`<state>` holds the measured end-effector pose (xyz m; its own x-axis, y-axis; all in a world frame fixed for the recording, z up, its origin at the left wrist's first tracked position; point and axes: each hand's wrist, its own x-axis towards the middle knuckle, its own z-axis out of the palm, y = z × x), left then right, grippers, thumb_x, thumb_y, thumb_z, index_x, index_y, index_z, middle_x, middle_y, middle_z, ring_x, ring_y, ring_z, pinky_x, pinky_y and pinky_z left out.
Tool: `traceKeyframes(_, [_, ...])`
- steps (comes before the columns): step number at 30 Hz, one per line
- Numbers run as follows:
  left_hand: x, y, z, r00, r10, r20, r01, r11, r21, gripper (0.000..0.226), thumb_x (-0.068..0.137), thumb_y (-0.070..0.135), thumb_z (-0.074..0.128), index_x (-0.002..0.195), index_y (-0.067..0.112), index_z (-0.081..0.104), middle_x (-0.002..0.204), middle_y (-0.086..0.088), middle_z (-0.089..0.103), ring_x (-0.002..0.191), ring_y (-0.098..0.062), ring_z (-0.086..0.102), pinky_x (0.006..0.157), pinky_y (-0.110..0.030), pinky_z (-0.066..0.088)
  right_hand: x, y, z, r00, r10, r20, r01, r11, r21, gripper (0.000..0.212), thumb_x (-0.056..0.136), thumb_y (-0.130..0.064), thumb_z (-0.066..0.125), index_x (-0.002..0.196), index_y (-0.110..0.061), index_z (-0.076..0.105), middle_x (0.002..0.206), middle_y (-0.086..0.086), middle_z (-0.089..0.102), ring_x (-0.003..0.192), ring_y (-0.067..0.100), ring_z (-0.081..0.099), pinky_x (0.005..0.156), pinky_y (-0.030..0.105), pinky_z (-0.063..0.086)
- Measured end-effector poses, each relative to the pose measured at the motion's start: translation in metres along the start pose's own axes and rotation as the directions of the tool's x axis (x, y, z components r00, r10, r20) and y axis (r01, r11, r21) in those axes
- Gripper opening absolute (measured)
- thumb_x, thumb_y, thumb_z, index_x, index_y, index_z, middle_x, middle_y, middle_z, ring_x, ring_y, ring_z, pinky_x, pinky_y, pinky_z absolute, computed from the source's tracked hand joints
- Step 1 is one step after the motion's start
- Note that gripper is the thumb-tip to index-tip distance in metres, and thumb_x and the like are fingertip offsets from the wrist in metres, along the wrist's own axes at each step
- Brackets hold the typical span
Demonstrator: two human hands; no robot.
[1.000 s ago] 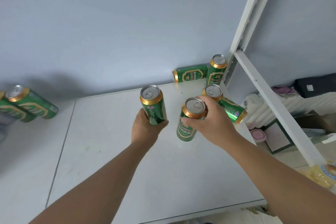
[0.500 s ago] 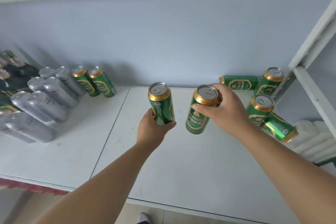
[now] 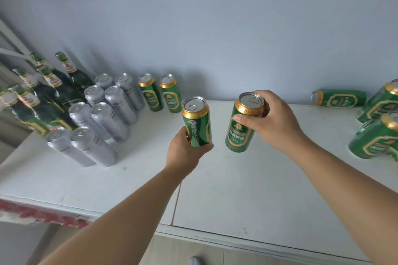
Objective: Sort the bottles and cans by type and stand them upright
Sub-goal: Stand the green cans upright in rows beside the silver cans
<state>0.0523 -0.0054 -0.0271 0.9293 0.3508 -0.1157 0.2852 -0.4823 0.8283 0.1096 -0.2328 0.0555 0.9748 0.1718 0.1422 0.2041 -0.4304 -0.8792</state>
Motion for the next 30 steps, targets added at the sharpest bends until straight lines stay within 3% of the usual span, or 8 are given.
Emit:
traceKeyframes(9, [0.028, -0.036, -0.042, 0.999, -0.054, 0.007, 0.054, 0.998, 0.037, 0.055, 0.063, 0.046, 0.088, 0.109, 0.034, 0.059, 0.095, 0.017, 0.072, 0.087, -0.004, 0.069, 0.076, -0.032, 0.060, 0.019, -0.021, 0.045, 0.999, -0.004, 0.054, 0.004, 1.000, 0.002, 0.049, 0.069, -0.037, 0.090, 0.109, -0.031, 0.062, 0.100, -0.014, 0.071, 0.093, 0.006, 0.067, 0.075, 0.025, 0.051])
traceKeyframes(18, [0.046, -0.058, -0.067, 0.991, -0.131, -0.034, 0.132, 0.990, 0.043, 0.055, 0.064, 0.037, 0.091, 0.111, 0.032, 0.063, 0.100, 0.013, 0.072, 0.091, -0.007, 0.069, 0.079, -0.030, 0.059, 0.051, -0.016, 0.067, 0.989, -0.003, 0.148, 0.000, 1.000, 0.019, 0.052, 0.067, -0.037, 0.090, 0.109, -0.032, 0.062, 0.100, -0.014, 0.071, 0.094, 0.008, 0.068, 0.082, 0.035, 0.057])
traceKeyframes(24, [0.072, -0.089, -0.075, 0.985, -0.143, -0.099, 0.151, 0.986, 0.073, 0.058, 0.052, 0.052, 0.088, 0.103, 0.039, 0.065, 0.109, 0.004, 0.068, 0.095, -0.012, 0.068, 0.081, -0.037, 0.062, 0.067, -0.016, 0.091, 0.976, -0.013, 0.219, 0.016, 1.000, -0.010, 0.052, 0.067, -0.037, 0.090, 0.110, -0.034, 0.062, 0.101, -0.016, 0.071, 0.095, 0.005, 0.067, 0.082, 0.032, 0.055])
traceKeyframes(30, [0.111, -0.109, -0.087, 0.987, -0.140, -0.081, 0.145, 0.988, 0.057, 0.054, 0.058, 0.038, 0.090, 0.105, 0.031, 0.064, 0.113, 0.001, 0.064, 0.092, -0.012, 0.066, 0.076, -0.032, 0.058, 0.081, -0.017, 0.127, 0.982, 0.040, 0.184, -0.033, 0.999, -0.040, 0.057, 0.065, -0.037, 0.091, 0.113, -0.034, 0.060, 0.104, -0.017, 0.069, 0.097, 0.004, 0.066, 0.088, 0.036, 0.056])
